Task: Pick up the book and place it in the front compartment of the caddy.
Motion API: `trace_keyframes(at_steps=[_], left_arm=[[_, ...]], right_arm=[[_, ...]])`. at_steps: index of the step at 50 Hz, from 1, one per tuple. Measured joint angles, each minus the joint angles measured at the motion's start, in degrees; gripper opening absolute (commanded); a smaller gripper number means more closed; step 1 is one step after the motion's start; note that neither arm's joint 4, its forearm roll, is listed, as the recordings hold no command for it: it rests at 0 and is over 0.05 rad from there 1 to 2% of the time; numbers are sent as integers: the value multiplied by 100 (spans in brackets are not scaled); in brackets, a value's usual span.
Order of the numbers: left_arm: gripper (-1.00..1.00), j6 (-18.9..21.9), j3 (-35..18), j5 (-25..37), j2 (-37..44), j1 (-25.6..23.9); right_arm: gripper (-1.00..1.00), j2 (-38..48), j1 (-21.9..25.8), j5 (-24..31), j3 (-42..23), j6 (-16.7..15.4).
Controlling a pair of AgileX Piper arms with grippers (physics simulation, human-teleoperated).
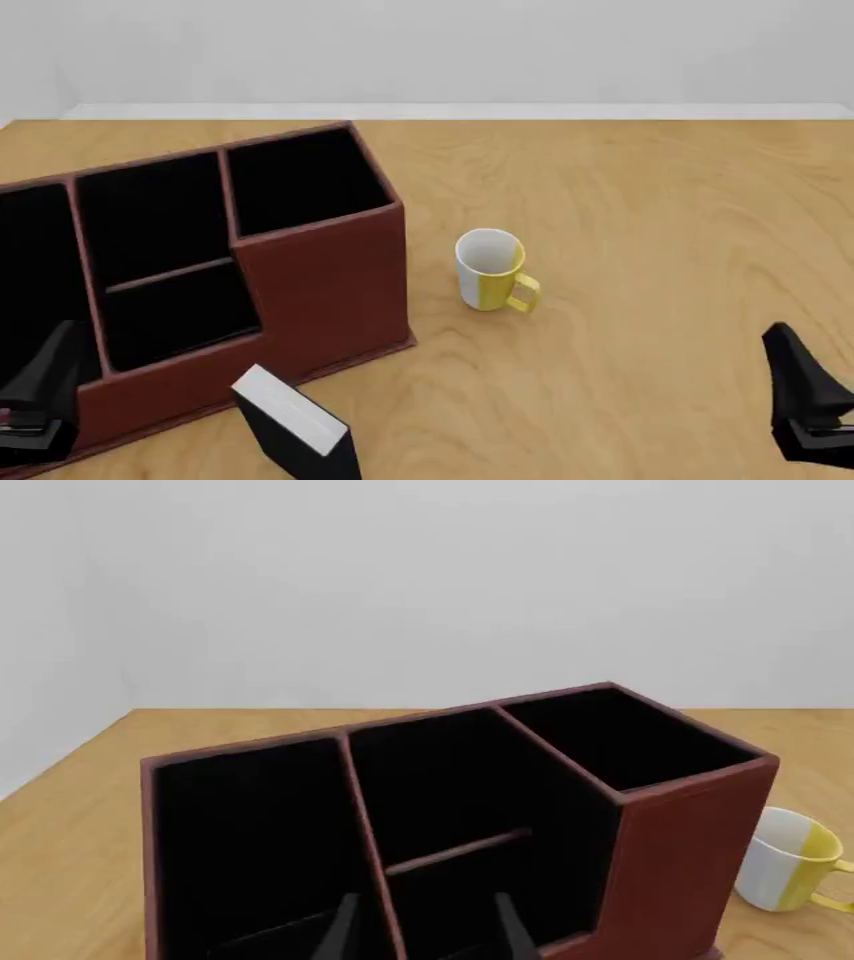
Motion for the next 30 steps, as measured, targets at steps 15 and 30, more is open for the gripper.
trace_keyframes(at_steps=[15, 30], left_arm=[[100, 0, 0, 0, 0, 0], [100, 0, 0, 0, 0, 0]], right_arm=[[100, 757, 48, -831, 0, -113], [100, 2689, 546, -1842, -976, -278]])
